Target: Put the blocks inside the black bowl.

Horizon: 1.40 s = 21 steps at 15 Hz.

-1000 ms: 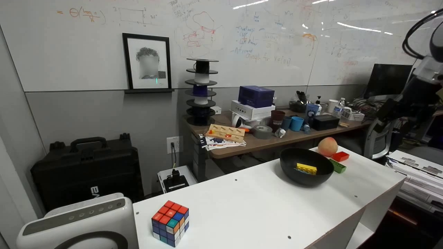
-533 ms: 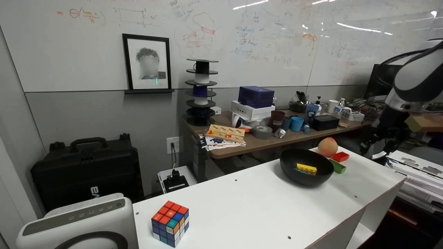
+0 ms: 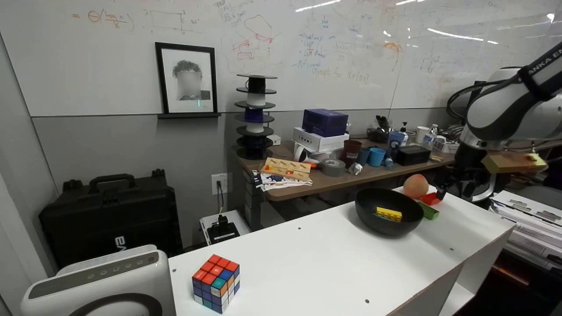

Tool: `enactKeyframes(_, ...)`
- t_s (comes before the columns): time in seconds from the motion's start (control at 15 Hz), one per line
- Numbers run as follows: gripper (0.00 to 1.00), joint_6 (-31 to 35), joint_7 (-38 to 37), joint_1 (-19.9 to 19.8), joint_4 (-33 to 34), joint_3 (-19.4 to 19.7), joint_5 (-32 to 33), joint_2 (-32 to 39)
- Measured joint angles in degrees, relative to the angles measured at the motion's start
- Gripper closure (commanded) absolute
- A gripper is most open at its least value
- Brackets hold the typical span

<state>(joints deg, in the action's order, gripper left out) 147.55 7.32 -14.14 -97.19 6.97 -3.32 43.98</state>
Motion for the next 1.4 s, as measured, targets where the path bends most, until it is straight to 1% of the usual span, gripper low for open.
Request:
enactKeyframes(0.33, 0.0, -3.2, -0.2, 0.3, 4.6, 0.0, 0.0, 4.6)
enactKeyframes(0.53, 0.0, -3.5, -0.3, 0.3, 7.0, -0.3, 0.0, 7.2)
enactKeyframes(1.07, 0.0, -3.5, -0.3, 0.4, 10.6, -3.6, 0.0, 10.1)
enactKeyframes(1.13, 0.05, -3.5, -0.3, 0.4, 10.6, -3.7, 0.0, 10.3)
enactKeyframes(1.2, 0.25, -3.5, -0.3, 0.4, 10.7, -3.7, 0.0, 10.5)
enactKeyframes(1.4, 0.51, -3.6, -0.3, 0.3, 10.9, -3.3, 0.0, 11.1)
